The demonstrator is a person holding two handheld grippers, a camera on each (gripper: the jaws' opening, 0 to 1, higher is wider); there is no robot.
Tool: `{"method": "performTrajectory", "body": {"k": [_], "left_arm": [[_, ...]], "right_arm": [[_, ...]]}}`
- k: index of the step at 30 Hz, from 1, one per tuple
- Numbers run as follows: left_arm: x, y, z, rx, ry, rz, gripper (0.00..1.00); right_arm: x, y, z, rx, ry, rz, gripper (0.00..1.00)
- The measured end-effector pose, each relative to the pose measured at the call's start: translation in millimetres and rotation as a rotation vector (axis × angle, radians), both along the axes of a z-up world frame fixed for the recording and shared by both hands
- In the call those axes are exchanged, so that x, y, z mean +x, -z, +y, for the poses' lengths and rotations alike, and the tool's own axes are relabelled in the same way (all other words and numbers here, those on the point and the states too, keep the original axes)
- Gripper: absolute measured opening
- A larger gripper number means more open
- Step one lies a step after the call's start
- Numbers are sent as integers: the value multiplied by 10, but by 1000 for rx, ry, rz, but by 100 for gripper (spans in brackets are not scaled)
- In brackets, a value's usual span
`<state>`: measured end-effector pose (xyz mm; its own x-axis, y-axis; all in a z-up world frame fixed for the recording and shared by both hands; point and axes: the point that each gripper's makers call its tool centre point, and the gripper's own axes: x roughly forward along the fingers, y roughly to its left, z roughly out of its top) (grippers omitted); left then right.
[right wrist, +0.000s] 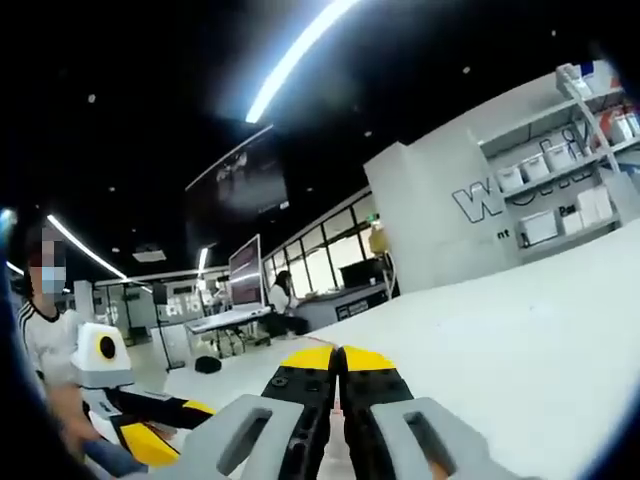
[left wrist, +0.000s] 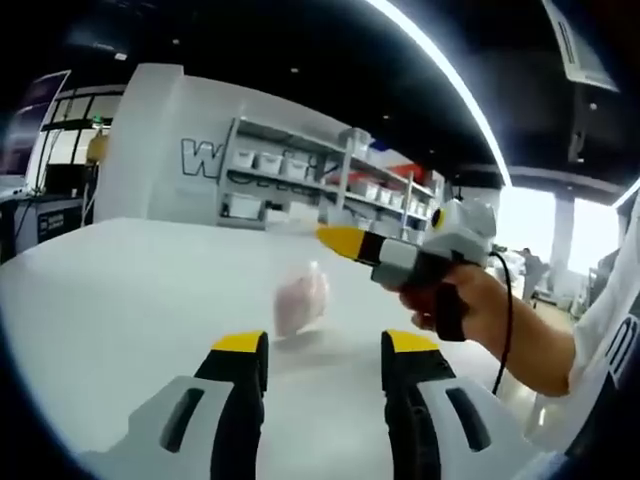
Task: Open the resealable bag by pulling the two sides of the seal apart until the entire bag opening is separated and visibly accessible.
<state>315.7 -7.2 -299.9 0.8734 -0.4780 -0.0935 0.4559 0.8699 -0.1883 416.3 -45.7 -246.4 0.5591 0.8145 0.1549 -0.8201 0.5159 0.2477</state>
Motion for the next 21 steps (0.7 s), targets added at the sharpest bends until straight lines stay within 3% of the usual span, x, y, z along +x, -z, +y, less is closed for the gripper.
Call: {"method": "performTrajectory", "body": {"k": [11,21], "left_arm": [[-52,17,-75,-12,20,12,36],[-111,6,-97,-55,25,20,33]], "right_arm": [[-246,7,-20,-15,5,-31,0],[-603,122,-32,-140,6,-134,0]]}}
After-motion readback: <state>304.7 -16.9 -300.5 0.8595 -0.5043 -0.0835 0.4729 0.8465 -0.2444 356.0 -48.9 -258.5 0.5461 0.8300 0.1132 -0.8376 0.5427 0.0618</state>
